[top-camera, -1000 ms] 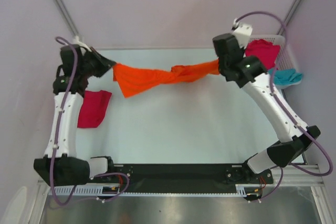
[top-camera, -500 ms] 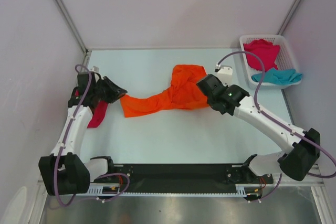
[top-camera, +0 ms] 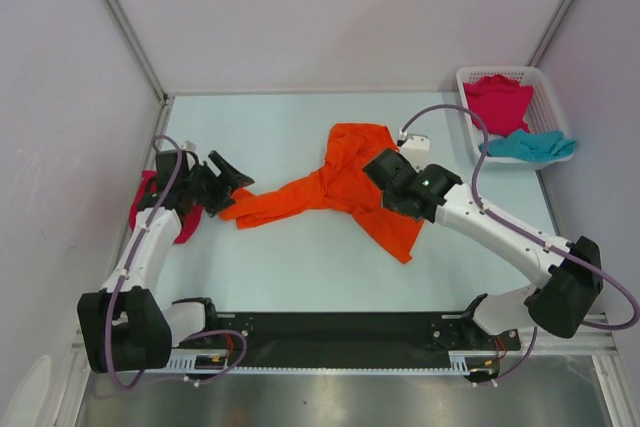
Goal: Fold and stack the t-shirts
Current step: Flatten out the tshirt
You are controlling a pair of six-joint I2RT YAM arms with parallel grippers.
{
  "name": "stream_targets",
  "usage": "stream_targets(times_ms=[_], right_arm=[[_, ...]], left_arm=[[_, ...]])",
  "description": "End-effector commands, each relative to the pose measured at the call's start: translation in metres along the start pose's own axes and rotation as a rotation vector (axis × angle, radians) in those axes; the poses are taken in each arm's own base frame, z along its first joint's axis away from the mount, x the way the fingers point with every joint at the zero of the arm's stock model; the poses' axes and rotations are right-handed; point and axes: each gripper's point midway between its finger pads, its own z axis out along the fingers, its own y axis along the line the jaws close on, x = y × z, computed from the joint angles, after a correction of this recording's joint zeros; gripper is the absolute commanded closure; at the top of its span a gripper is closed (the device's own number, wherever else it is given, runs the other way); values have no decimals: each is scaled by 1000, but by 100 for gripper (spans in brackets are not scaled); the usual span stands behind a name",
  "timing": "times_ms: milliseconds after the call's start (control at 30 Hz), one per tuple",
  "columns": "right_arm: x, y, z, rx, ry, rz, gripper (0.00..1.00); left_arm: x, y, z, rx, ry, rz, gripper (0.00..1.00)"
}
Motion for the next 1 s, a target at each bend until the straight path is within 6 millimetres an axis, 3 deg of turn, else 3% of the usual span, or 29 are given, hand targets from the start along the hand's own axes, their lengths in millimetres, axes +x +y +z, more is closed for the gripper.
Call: stream_targets(times_ms=[0, 67, 200, 233, 300, 533, 700, 767, 967], right_arm=[[-28, 16, -15, -55, -64, 37, 51], [-34, 18, -7, -42, -62, 18, 50], [-52, 40, 10, -64, -52, -5, 50], [-48, 48, 20, -59, -30, -27, 51], [-55, 59, 22, -75, -33, -44, 51], [-78, 94, 23, -136, -52, -61, 52], [-87, 98, 16, -159, -66, -62, 52], [-87, 96, 17, -156, -65, -63, 52], [-91, 94, 28, -176, -47, -42, 52]], left_arm=[[6, -1, -3, 51, -12, 12, 16], [10, 2, -2, 55, -17, 9, 16], [32, 23, 3, 37, 7, -16, 16], [34, 25, 3, 39, 0, -14, 16], [44, 33, 5, 32, 13, -14, 17], [54, 60, 9, -89, -23, 21, 23], [55, 75, 10, -243, -65, 97, 28], [48, 86, 10, -337, -116, 130, 30], [57, 102, 24, -464, -88, 170, 32]])
